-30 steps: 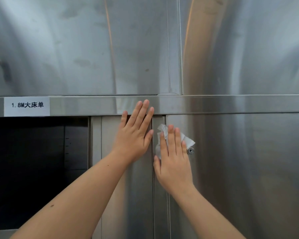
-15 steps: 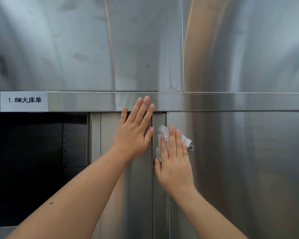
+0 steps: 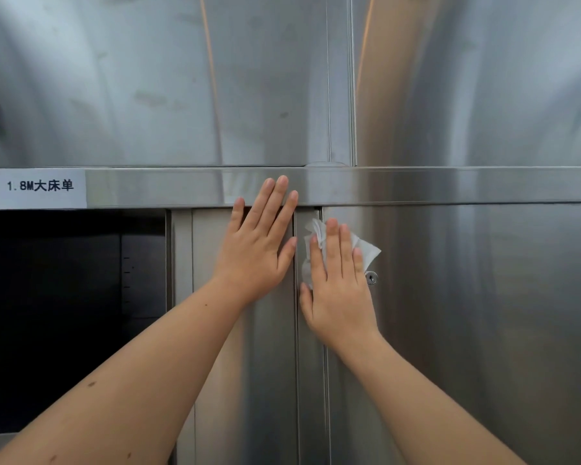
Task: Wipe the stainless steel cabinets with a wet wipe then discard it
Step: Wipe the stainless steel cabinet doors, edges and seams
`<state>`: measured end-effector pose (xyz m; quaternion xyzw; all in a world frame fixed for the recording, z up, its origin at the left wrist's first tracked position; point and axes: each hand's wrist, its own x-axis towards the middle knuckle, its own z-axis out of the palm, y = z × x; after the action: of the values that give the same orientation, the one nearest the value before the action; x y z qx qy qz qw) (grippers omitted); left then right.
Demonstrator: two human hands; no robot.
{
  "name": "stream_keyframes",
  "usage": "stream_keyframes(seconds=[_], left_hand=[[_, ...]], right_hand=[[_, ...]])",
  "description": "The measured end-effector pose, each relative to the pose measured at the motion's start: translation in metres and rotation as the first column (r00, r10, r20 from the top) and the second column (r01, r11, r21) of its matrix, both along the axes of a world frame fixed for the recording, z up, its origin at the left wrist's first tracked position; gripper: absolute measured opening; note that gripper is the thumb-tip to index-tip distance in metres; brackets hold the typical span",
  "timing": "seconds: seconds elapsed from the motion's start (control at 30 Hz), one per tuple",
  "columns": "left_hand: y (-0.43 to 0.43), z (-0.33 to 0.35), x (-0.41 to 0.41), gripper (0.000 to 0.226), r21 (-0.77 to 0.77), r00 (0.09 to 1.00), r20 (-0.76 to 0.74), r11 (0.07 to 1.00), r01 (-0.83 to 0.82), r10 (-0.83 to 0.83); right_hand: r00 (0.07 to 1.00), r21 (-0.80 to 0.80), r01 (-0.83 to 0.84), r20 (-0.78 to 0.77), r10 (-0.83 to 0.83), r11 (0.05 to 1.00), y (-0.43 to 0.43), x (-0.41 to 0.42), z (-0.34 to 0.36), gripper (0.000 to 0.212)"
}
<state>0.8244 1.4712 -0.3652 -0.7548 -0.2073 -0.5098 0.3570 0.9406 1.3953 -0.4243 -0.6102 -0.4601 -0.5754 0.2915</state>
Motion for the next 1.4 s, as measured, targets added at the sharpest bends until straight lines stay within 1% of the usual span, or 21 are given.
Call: stream_keyframes(seconds=[0.07,0.17,0.27,0.43,0.53,0.63,0.77,0.9,1.13,1.2,1.4], left_hand=[[0.000,0.000,0.001,0.059,0.012,1.000,0.001,1.000,0.005,-0.005],[0.000,0.000,0.001,0.060,0.033,1.000,0.013,0.999,0.005,-0.005],[0.000,0.000,0.001,0.060,0.039,1.000,0.014,0.999,0.007,-0.007],[-0.004,-0.006,0.002,0.059,-0.003,1.000,0.011,1.000,-0.010,0.010],[-0.006,-0.017,0.002,0.058,-0.018,1.000,0.003,1.000,-0.026,0.026],[-0.007,-0.032,0.003,0.057,-0.039,0.999,-0.007,0.999,-0.031,0.031],[-0.007,-0.059,0.004,0.054,-0.134,1.000,0.014,0.991,-0.011,0.013],[-0.008,-0.082,0.006,0.054,-0.195,1.000,0.007,0.981,0.009,-0.008],[-0.014,-0.128,0.004,0.055,-0.301,1.000,-0.023,0.954,0.007,-0.015],[-0.016,-0.140,0.004,0.054,-0.315,0.999,-0.026,0.949,0.009,-0.019],[-0.021,-0.169,0.006,0.053,-0.313,1.000,0.012,0.950,0.023,-0.021]], right_hand=[[1.000,-0.013,0.027,0.014,-0.026,1.000,0.000,0.002,0.012,0.060],[1.000,-0.010,0.019,-0.016,-0.019,1.000,0.001,0.003,0.028,0.064],[0.999,-0.007,0.007,-0.034,-0.007,1.000,0.003,0.002,0.026,0.066],[0.997,-0.004,-0.015,-0.077,0.015,1.000,0.005,-0.002,0.020,0.065],[0.997,0.002,-0.004,-0.075,0.004,1.000,0.004,-0.004,0.006,0.066],[0.998,0.027,-0.038,-0.057,0.039,0.999,0.003,-0.003,-0.009,0.067],[0.996,0.036,-0.072,-0.047,0.073,0.997,0.002,-0.002,-0.026,0.066],[0.999,0.019,-0.031,-0.026,0.032,0.999,0.003,-0.001,-0.041,0.063],[1.000,-0.003,-0.007,-0.031,0.007,1.000,0.001,0.000,-0.076,0.057],[1.000,0.000,0.007,-0.027,-0.007,1.000,0.002,-0.001,-0.086,0.056],[0.996,0.023,-0.023,-0.088,0.025,0.999,0.002,-0.007,-0.116,0.054]])
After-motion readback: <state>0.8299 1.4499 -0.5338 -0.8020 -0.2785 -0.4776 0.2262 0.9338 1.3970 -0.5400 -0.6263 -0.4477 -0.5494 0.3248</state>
